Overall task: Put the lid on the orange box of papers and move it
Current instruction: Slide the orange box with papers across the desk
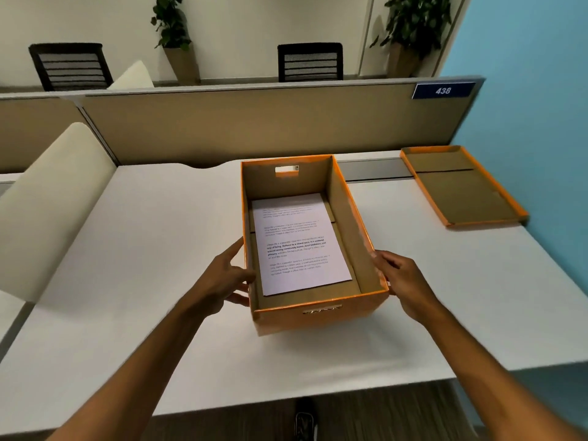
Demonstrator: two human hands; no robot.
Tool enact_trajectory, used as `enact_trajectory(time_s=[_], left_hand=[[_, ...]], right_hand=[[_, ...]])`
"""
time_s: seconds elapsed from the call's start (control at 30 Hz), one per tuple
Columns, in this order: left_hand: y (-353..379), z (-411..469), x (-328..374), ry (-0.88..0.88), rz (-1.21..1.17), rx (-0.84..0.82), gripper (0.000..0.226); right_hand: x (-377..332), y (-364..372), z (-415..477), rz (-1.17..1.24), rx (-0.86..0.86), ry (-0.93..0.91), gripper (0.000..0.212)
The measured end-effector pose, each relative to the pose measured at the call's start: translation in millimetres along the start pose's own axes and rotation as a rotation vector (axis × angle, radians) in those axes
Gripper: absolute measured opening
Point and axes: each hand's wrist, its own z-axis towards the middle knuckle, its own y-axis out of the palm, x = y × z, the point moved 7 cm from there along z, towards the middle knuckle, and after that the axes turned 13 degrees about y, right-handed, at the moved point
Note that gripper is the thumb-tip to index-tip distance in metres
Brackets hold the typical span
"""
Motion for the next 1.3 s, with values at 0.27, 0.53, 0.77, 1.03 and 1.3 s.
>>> enact_trajectory(time_s=[0.27,0.53,0.77,1.03,1.3], left_hand=[[34.2,-29.5,-11.5,0.006,-0.039,-0.032,0.075],[64.9,-40.3,-28.4,-0.038,-0.083,-0.032,0.077],[77.0,-39.5,-35.5,-0.043,-0.034,0.010,0.075],[81.9,-43.3,-36.0,-0.049,0.019,0.044,0.068],[86.6,-50.7,-24.9,-0.043,0.069,0.079,0.063]], right_hand=[[30.1,-27.0,-44.3,-0.039,0.149,0.003,0.022],[50.5,-44.3,-48.5,-0.090,0.184,0.027,0.023],[60.5,-51.0,-39.5,-0.142,0.161,0.022,0.026],[63.7,-52.7,-38.0,-0.269,0.184,-0.017,0.038],[64.2,-55.6,-39.0,-0.269,0.193,-0.022,0.035]])
